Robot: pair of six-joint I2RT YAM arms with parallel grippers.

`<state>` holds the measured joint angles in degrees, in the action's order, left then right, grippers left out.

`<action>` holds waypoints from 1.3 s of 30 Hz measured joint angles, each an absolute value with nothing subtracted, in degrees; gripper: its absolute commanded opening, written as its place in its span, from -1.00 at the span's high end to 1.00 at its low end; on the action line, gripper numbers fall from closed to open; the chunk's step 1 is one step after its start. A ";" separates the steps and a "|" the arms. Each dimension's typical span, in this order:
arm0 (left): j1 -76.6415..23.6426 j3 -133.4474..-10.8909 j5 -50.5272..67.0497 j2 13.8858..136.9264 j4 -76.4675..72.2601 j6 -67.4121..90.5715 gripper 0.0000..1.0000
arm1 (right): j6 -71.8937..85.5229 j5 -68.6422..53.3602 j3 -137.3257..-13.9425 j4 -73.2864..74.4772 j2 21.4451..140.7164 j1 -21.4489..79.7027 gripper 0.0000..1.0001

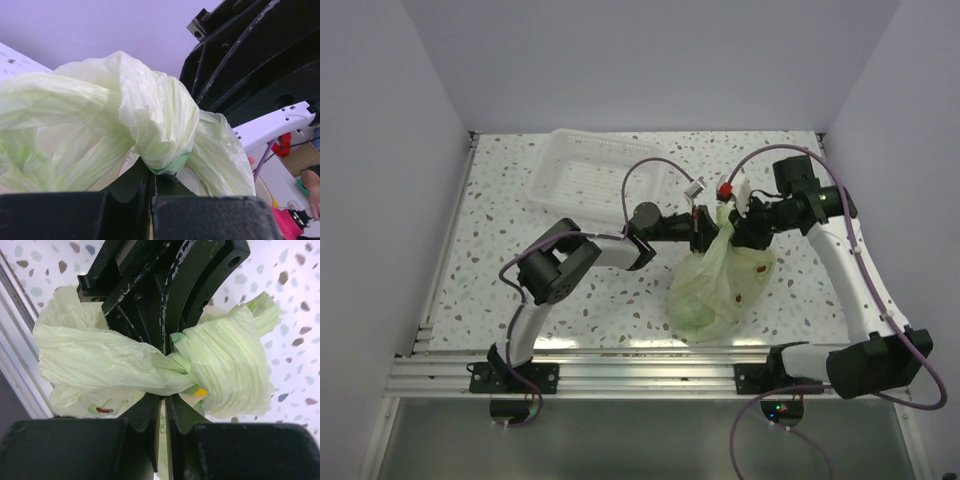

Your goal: Place the fake fruits into the plastic bag and tie a complex knot

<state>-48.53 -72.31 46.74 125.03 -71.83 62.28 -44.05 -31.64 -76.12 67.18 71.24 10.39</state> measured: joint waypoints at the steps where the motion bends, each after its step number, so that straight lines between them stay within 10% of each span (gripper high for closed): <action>1: -47.72 -72.55 46.68 124.99 -71.83 62.13 1.00 | -43.94 -31.64 -77.76 66.70 72.86 10.85 1.00; 18: -45.23 -73.38 46.74 122.28 -72.44 60.84 1.00 | -37.58 -45.91 -78.02 57.69 75.83 16.86 1.00; 32: -46.83 -73.36 47.75 127.92 -73.12 67.96 1.00 | -36.95 -41.98 -75.13 60.66 74.02 17.28 -0.41; 37: -46.81 -73.25 47.79 127.92 -73.21 68.58 1.00 | -37.06 -39.46 -77.52 63.66 69.36 17.26 -0.37; 39: -46.81 -73.23 47.79 127.92 -73.21 68.62 1.00 | -36.97 -39.44 -78.74 64.31 66.96 17.26 -0.04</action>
<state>-46.81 -73.23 47.79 127.92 -73.21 68.62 -36.97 -39.44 -78.74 64.31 66.96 17.26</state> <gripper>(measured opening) 0.018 0.676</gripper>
